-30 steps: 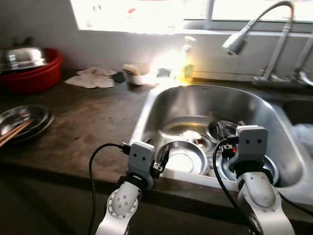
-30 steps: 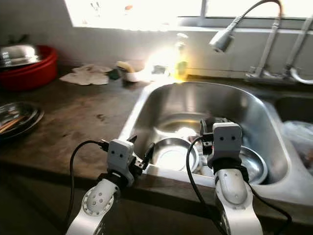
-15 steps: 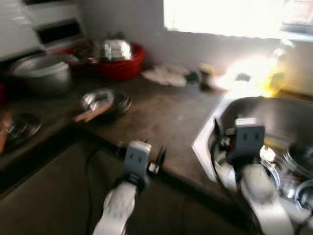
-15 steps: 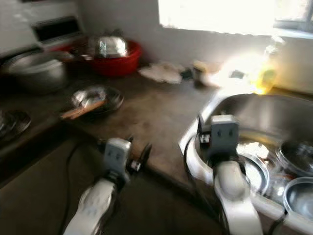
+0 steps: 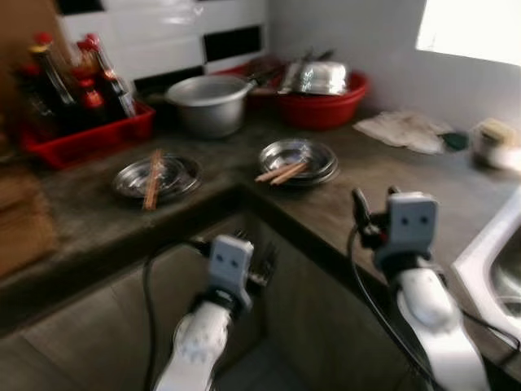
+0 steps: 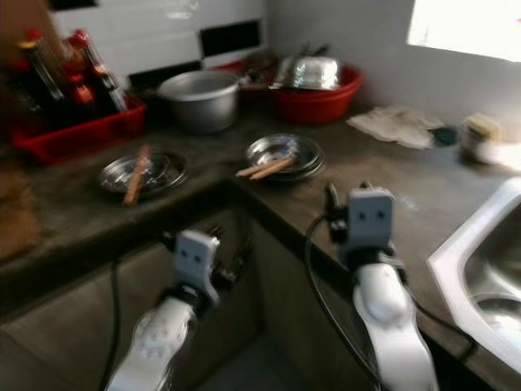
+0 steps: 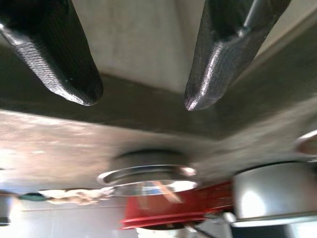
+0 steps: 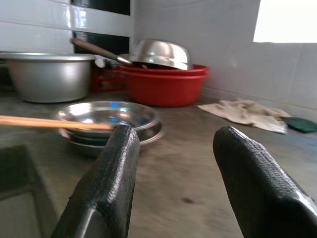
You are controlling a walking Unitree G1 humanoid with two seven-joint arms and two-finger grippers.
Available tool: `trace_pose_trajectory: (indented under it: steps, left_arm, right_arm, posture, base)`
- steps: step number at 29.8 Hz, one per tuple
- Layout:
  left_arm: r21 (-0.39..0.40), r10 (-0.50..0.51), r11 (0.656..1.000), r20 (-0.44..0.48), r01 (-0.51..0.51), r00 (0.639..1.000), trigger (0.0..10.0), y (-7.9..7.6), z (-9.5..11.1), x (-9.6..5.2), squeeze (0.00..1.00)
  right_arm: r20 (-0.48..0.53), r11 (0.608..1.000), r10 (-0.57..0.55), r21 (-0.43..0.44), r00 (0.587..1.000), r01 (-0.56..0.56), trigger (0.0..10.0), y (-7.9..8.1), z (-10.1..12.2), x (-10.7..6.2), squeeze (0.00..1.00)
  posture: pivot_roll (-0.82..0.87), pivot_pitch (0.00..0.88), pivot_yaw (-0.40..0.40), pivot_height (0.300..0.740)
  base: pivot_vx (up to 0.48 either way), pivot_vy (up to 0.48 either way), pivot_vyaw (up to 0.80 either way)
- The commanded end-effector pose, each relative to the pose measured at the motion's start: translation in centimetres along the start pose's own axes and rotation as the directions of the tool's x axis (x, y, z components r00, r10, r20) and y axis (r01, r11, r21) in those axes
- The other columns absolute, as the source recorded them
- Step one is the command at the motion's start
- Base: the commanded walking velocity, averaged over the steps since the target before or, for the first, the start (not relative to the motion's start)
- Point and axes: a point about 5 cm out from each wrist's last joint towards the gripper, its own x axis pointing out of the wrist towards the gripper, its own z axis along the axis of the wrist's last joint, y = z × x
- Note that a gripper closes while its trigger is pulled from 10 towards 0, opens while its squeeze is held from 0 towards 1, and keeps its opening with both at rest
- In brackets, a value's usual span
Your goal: Kitchen organization
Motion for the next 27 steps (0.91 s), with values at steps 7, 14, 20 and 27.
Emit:
trace_pose_trajectory:
  steps: [7,14,20,27]
  left_arm:
    - [0.02,0.019,1.0,-0.004,-0.019,1.0,10.0,0.7,0.0,-0.2,0.0]
    - [0.024,0.018,1.0,-0.01,-0.018,1.0,10.0,0.6,-0.1,-0.1,0.0]
    - [0.021,0.015,1.0,-0.013,-0.015,1.0,10.0,0.5,-0.2,-0.2,0.0]
    - [0.014,0.011,1.0,-0.013,-0.011,1.0,10.0,0.3,-0.1,-0.2,0.0]
  right_arm:
    - [-0.011,1.0,0.011,0.02,1.0,-0.011,10.0,0.6,0.0,0.1,0.0]
    - [-0.009,1.0,-0.02,0.019,1.0,0.02,10.0,0.0,0.0,0.2,0.0]
    - [0.012,1.0,-0.015,-0.018,1.0,0.016,10.0,0.1,0.3,0.4,0.0]
    - [0.043,0.997,0.034,-0.064,0.998,-0.031,10.0,1.0,0.3,0.9,1.0]
  posture:
    - [0.11,0.0,0.0,0.74]
    - [0.11,0.0,0.001,0.74]
    - [0.11,0.0,-0.003,0.74]
    - [0.11,0.0,-0.003,0.74]
  base:
    - [0.0,0.0,0.47]
    - [0.0,0.0,0.0]
    - [0.0,0.0,0.0]
    - [0.0,0.0,0.0]
